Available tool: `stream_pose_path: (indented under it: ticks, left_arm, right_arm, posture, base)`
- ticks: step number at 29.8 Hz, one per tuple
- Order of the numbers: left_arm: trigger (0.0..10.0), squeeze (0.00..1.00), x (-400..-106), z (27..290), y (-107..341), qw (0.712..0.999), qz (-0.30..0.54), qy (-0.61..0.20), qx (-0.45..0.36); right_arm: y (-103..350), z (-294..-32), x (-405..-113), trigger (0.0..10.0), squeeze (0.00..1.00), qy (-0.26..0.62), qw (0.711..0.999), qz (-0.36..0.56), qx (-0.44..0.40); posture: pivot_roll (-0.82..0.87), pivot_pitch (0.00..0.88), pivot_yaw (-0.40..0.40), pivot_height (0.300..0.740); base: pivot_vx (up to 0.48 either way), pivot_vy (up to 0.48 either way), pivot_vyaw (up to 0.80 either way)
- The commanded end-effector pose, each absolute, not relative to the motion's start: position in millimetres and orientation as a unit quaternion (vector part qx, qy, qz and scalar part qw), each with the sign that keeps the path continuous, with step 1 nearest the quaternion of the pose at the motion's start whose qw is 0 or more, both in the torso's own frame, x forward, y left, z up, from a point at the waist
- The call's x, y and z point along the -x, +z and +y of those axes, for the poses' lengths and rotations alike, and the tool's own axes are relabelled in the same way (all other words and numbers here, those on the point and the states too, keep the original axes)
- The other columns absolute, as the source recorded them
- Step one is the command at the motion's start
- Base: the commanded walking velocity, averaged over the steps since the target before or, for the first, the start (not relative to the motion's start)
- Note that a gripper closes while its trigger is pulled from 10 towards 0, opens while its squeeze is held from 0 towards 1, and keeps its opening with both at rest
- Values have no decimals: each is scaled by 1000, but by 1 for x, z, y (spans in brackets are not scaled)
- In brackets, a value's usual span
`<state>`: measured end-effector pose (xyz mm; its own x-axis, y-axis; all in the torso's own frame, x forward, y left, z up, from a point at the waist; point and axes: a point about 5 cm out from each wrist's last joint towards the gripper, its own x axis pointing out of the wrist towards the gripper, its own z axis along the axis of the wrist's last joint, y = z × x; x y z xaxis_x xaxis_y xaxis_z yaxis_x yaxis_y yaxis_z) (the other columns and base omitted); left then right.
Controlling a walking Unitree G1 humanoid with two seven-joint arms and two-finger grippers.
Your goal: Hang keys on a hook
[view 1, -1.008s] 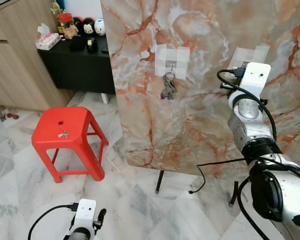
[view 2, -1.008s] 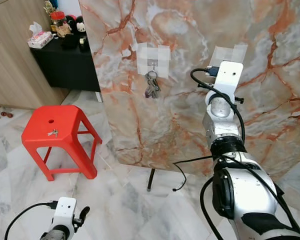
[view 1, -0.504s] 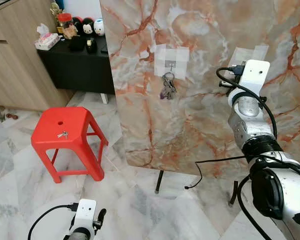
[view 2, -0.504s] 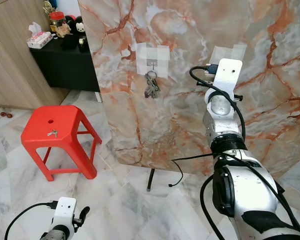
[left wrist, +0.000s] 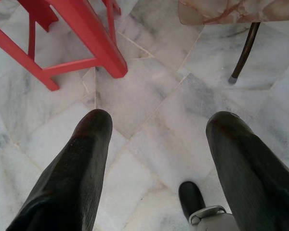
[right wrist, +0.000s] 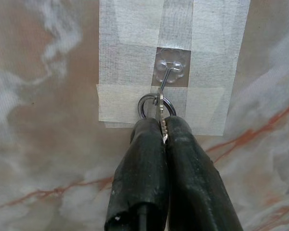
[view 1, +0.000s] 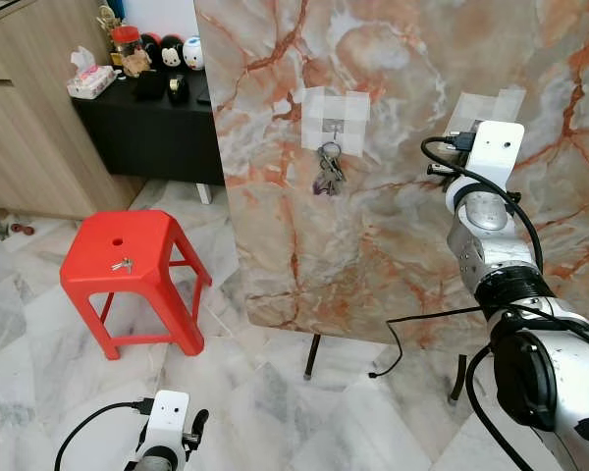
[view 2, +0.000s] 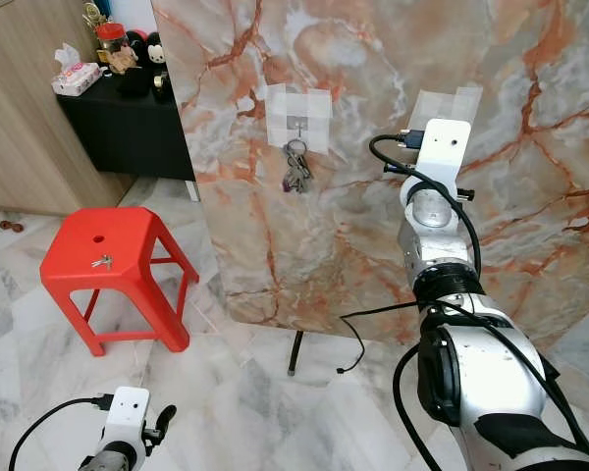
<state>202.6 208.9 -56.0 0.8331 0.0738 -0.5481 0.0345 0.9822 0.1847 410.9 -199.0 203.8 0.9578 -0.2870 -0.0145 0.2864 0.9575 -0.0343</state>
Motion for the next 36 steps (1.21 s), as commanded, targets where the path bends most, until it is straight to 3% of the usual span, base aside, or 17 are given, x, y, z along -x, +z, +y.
stream_pose_path:
  ticks: [1,12,13,14,15,36]
  left_arm:
    - [10000,0,-199,211,-59,948,300,6,-105]
    - [10000,0,-198,211,-59,948,301,6,-105]
    - [10000,0,-198,211,-59,948,301,6,-105]
    - [10000,0,-198,211,-59,948,301,6,-105]
    - [10000,0,-198,211,-59,948,301,7,-105]
    - [10000,0,-198,212,-59,947,303,8,-105]
  right_arm:
    - [208,-195,-413,10000,0,-133,991,12,23]
    - [206,-194,-412,10000,0,-147,989,4,13]
    - [206,-194,-411,10000,247,-146,989,4,12]
    - [206,-194,-411,10000,247,-145,989,4,12]
    - [206,-194,-411,10000,1000,-144,990,3,9]
    - [202,-189,-410,10000,1000,-140,990,1,3]
  posture:
    - [19,64,-11,740]
    - [20,65,-11,740]
    - [20,65,-11,740]
    - [20,65,-11,740]
    - [20,65,-11,740]
    - [17,69,-9,740]
  base:
    - [0,0,0]
    - [0,0,0]
    - [0,0,0]
    - [0,0,0]
    - [0,0,0]
    - [0,0,0]
